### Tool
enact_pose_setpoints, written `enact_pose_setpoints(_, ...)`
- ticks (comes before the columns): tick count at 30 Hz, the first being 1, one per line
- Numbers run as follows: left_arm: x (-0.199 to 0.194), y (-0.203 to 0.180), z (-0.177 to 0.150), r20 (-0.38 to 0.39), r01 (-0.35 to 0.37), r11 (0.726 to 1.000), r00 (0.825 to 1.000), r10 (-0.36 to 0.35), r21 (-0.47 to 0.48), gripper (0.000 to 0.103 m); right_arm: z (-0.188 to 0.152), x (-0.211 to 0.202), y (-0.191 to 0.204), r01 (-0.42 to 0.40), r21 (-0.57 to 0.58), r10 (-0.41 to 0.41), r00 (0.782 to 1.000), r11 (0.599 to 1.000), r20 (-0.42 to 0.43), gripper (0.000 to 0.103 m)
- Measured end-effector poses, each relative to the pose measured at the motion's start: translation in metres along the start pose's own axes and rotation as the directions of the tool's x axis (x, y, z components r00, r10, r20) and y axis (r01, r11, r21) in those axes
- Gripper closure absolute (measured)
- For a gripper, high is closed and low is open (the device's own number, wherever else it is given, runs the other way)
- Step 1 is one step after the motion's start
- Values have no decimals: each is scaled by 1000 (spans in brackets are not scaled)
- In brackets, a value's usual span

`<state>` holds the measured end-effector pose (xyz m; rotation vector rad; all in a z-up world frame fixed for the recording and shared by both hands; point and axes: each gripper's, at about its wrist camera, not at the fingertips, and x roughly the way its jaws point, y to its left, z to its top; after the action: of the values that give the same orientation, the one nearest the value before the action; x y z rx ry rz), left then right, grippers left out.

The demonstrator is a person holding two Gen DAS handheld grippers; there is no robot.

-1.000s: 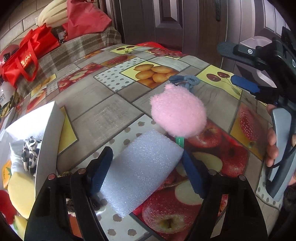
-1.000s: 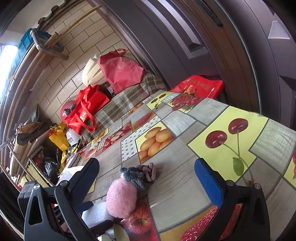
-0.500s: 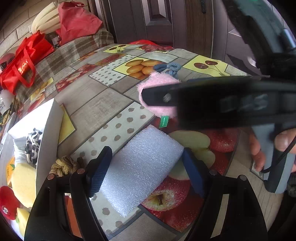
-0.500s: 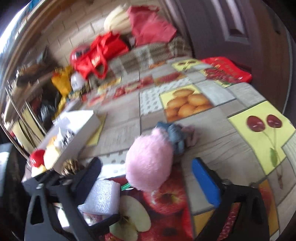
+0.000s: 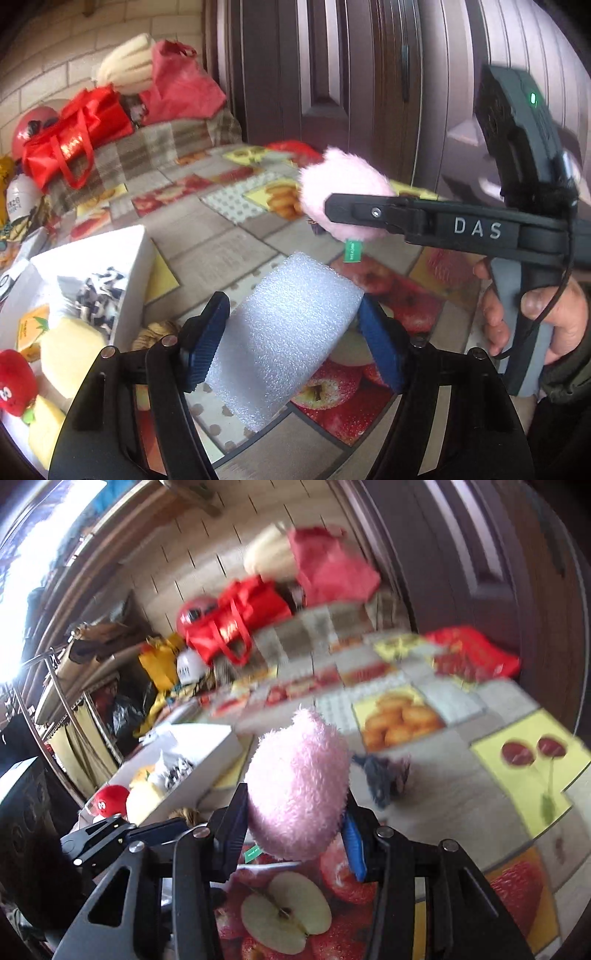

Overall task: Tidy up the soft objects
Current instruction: 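Grasp the white foam sheet with the left gripper while the right gripper grasps the pink fluffy ball, then carry the foam sheet and pink ball into the white box and release both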

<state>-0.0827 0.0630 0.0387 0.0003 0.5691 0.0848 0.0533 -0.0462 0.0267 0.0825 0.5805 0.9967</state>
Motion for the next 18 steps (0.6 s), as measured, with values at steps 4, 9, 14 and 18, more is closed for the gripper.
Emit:
enact_pose_setpoints(4,-28,7,-5,101,-22,999,995,27,-50,31,3,-18,0,20,2,-20,994,1000,106,57)
enact_pose_setpoints(9,-44,14,-9,149,-64,993,986,78,-97,31,7,-20,6,45,-20,-42,988,999,146,57)
enact_pose_setpoints(14,-47,22,-11,158,-99,988,980,117,-120,31,5,-20,18,42,-61,-32,988,997,151,57)
enact_pose_setpoints(18,-54,29,-14,174,-135,983,972,155,-121,31,3,-17,29,41,-96,-27,989,994,146,57)
